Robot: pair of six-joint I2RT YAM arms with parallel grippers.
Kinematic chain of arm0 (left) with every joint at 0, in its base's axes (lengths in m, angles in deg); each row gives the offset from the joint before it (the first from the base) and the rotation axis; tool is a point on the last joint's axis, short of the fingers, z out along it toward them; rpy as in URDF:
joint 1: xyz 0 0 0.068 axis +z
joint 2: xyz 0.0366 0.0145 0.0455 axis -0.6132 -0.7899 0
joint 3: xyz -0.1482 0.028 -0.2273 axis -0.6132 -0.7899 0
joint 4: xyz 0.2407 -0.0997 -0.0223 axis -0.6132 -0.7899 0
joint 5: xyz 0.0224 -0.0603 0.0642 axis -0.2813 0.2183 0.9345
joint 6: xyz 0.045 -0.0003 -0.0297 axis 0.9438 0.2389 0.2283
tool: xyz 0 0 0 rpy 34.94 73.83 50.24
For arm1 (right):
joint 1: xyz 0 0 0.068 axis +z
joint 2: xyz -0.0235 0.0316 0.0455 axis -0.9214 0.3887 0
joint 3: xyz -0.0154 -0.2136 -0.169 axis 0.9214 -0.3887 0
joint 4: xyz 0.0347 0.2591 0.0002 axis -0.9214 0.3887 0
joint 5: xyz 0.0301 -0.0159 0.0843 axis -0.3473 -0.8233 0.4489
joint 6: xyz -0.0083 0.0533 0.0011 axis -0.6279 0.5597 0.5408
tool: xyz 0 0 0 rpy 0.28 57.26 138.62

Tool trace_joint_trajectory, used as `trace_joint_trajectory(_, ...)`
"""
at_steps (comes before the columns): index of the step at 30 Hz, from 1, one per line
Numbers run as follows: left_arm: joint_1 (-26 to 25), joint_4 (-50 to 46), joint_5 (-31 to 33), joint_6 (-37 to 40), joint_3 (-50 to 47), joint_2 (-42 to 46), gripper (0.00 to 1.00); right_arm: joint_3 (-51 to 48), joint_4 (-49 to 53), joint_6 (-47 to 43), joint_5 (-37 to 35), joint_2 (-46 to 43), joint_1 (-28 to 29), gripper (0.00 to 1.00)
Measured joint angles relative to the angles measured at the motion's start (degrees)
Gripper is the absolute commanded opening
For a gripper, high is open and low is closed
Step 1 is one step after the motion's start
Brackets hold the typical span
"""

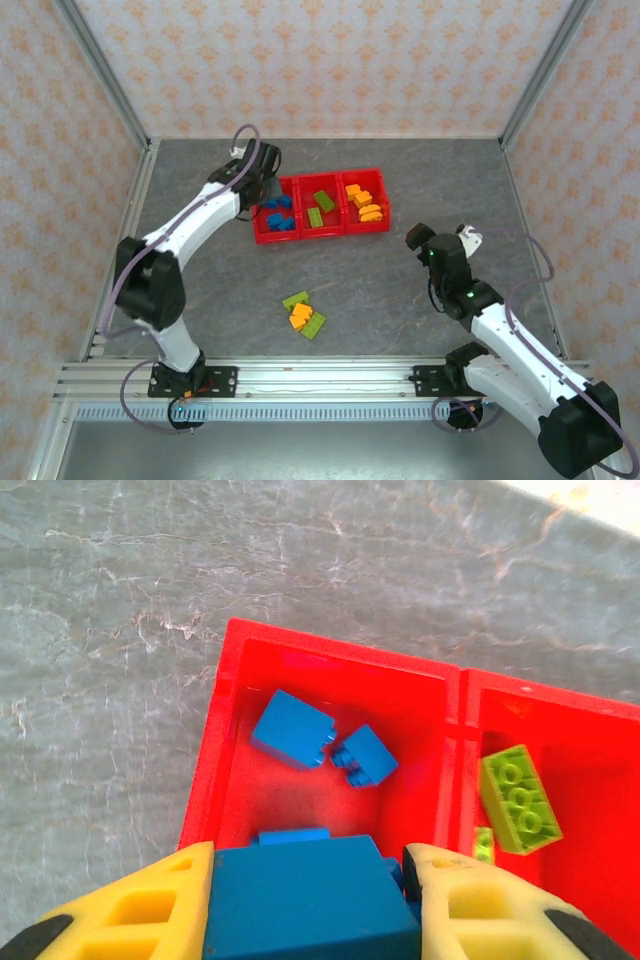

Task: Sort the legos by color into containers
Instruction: Place the lego in the container.

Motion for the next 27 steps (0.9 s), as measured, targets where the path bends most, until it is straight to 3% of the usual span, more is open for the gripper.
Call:
trace_joint_trajectory(10, 0.7, -4.8, -0.8, 5.5, 6.9, -10.8, 0.39, 0.0, 6.1, -0.1, -4.2, -6.1, 0.0, 1.00)
trace_joint_trajectory(17, 1.1, -4.6, -2.7, 6.7, 7.9, -11.7, 0.53, 0.0, 6.7, -0.9, -5.5, -7.0, 0.0, 1.00)
trace_joint_trajectory(27, 1.1, -4.1, -4.8, 8.1, 10.6, -11.4, 0.82, 0.0, 7.4, -1.1, -5.6, -6.5, 0.0, 1.00)
